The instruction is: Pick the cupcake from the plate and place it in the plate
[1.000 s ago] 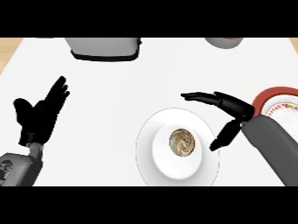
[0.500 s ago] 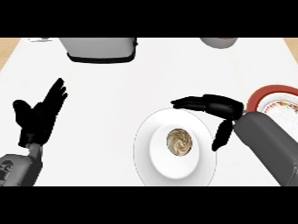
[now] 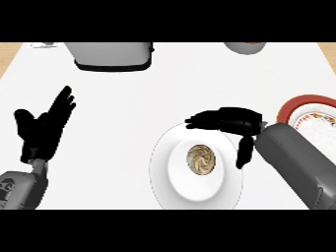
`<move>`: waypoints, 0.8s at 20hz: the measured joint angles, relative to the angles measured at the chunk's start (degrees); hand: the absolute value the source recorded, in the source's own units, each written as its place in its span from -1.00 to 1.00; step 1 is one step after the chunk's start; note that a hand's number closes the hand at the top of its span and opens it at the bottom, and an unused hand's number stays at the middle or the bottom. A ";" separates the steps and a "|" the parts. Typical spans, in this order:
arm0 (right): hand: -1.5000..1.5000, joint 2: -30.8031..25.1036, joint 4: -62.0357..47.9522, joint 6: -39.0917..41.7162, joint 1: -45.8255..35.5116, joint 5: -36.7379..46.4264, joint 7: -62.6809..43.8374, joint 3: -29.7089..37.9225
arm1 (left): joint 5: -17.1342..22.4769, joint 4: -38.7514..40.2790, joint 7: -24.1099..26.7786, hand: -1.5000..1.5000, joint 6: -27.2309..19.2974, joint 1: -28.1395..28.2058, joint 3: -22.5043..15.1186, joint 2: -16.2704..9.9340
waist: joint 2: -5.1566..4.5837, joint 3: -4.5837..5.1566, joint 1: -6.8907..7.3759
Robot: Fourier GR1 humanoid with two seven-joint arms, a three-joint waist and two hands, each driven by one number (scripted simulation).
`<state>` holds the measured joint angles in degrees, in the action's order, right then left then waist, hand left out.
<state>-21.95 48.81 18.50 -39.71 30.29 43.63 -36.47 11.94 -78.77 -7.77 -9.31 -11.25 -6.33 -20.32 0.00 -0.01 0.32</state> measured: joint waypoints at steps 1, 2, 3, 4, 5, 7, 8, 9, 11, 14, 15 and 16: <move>-1.00 0.44 1.02 0.55 0.00 0.87 -1.20 -0.04 | -0.12 0.67 0.42 0.00 0.40 0.00 0.49 -0.04 | 0.02 0.01 -0.09; -1.00 1.00 1.14 0.70 -0.02 1.99 -1.80 -0.03 | -0.11 0.39 0.20 0.00 0.79 0.37 0.80 -0.08 | 0.02 0.01 -0.06; -1.00 1.55 0.59 0.52 -0.05 3.23 -1.86 0.10 | -0.22 0.52 0.69 0.00 1.23 0.77 1.16 0.04 | 0.01 0.01 -0.02; -1.00 1.78 1.71 1.31 0.32 4.02 -2.63 0.24 | -0.65 1.28 1.29 0.00 1.30 0.57 1.36 0.52 | 0.01 0.01 -0.11; -1.00 1.64 1.69 1.61 0.74 5.07 -2.29 0.31 | -0.99 1.55 1.40 0.00 1.39 0.54 1.54 0.79 | 0.02 0.01 -0.12; -1.00 3.05 0.55 1.65 0.73 7.31 -2.58 0.55 | -1.33 1.80 1.11 0.00 1.87 0.18 1.99 1.22 | -0.01 0.01 -0.06; -1.00 3.34 2.23 2.20 1.69 7.94 -3.77 0.52 | -1.53 0.37 0.27 0.00 1.87 0.68 1.86 1.29 | 0.02 0.01 -0.11; -1.00 3.97 2.55 2.14 2.37 9.00 -4.59 0.38 | -1.58 0.14 0.03 0.00 2.22 0.75 2.24 1.17 | 0.04 0.01 -0.12; -1.00 5.93 1.38 1.71 2.29 11.06 -5.24 0.86 | -1.92 0.02 0.04 0.00 2.74 0.94 2.81 1.40 | 0.00 0.00 -0.04; -1.00 7.09 0.21 0.83 2.68 14.03 -5.35 1.89 | -2.61 -0.22 0.28 0.00 3.27 1.73 3.54 1.88 | -0.01 0.00 -0.01; -1.00 7.73 -1.31 0.06 2.40 14.95 -4.70 2.32 | -3.30 -0.95 -0.19 0.00 2.68 1.75 3.06 2.66 | -0.03 0.00 0.04; -1.00 8.12 -0.57 0.48 2.80 15.72 -5.27 2.67 | -3.27 -0.39 -0.27 0.00 3.16 1.24 3.59 2.77 | -0.03 0.00 -0.04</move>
<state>-13.83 48.23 18.98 -36.91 46.01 38.36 -33.80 8.67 -79.16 -8.04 -6.14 -10.01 -2.74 -17.56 -0.03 0.00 0.28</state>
